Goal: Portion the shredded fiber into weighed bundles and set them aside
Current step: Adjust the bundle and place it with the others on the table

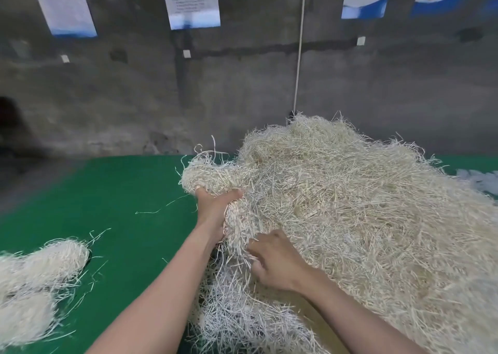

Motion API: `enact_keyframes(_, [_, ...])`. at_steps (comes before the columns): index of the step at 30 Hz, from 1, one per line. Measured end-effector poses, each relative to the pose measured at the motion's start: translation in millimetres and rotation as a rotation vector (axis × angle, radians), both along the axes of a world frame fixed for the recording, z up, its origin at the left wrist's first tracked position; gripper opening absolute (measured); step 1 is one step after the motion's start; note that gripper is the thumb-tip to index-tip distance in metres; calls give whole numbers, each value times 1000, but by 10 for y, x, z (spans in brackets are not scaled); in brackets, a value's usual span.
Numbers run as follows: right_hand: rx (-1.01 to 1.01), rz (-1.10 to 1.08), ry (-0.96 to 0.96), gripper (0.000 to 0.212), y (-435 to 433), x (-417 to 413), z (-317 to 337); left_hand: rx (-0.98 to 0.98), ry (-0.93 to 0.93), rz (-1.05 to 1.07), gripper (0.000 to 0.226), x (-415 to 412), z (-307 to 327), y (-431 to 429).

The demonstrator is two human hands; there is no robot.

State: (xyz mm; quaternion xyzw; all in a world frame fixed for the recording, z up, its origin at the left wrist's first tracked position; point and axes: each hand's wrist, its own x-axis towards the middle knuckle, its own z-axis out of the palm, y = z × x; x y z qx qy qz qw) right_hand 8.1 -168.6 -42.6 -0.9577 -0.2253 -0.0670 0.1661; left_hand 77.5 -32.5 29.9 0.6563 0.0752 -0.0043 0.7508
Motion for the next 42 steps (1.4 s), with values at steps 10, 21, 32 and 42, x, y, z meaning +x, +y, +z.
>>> enact_keyframes(10, [34,-198,304,35,-440,-208,-277,97,-227,117,93,217,428,-93])
enact_keyframes(21, [548,-423,381,39,-148,384,480,47,-258,-184,115,-162,818,-209])
enact_keyframes(32, [750,-147,442,39,-1133,349,1200,168,-88,-342,110,-207,459,82])
enact_keyframes(42, [239,2,922,22,-205,304,598,206,-181,-390,38,-272,664,6])
